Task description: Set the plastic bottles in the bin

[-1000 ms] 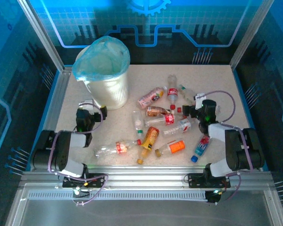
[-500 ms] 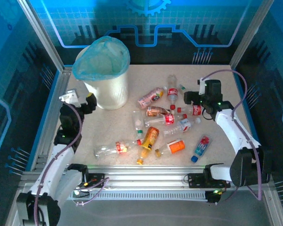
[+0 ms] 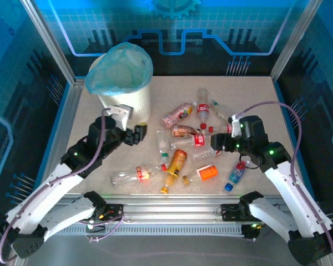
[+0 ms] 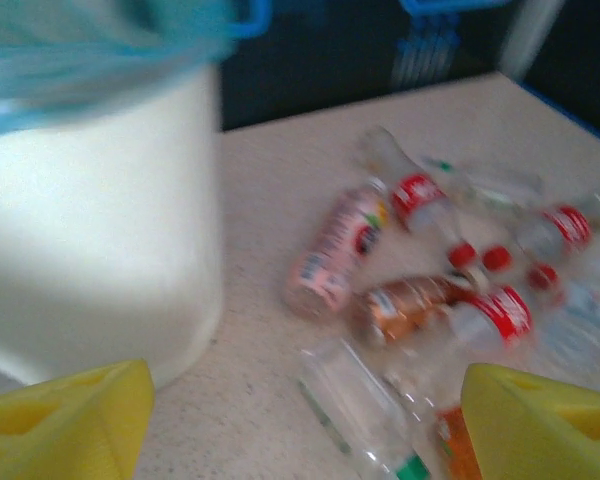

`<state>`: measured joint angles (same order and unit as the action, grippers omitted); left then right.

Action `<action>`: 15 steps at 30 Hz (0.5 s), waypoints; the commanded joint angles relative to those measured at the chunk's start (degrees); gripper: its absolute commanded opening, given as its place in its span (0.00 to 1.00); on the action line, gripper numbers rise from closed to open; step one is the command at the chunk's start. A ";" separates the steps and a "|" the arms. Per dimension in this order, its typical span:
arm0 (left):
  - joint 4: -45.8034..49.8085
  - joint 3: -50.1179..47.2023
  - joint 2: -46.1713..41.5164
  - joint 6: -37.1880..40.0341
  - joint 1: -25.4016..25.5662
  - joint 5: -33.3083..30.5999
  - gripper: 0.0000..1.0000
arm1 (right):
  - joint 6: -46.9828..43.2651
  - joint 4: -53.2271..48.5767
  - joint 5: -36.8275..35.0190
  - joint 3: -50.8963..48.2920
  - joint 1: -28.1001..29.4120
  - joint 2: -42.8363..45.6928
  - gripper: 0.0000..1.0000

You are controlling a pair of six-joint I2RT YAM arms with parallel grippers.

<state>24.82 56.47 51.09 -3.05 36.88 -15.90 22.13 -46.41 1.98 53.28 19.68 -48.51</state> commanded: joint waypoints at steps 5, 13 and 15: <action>22.40 12.59 12.29 5.50 13.93 3.75 0.82 | 4.89 -6.65 1.39 -4.99 2.72 3.72 0.78; 20.81 2.28 6.67 10.84 25.17 10.61 0.77 | 2.79 -4.16 2.56 -4.14 3.16 3.70 0.67; 17.45 -1.71 2.51 9.56 25.12 11.77 0.77 | -0.77 -3.41 7.52 -2.40 3.79 1.13 0.61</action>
<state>44.27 58.59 59.64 5.13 61.91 -8.01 24.88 -51.22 4.36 48.49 22.06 -45.43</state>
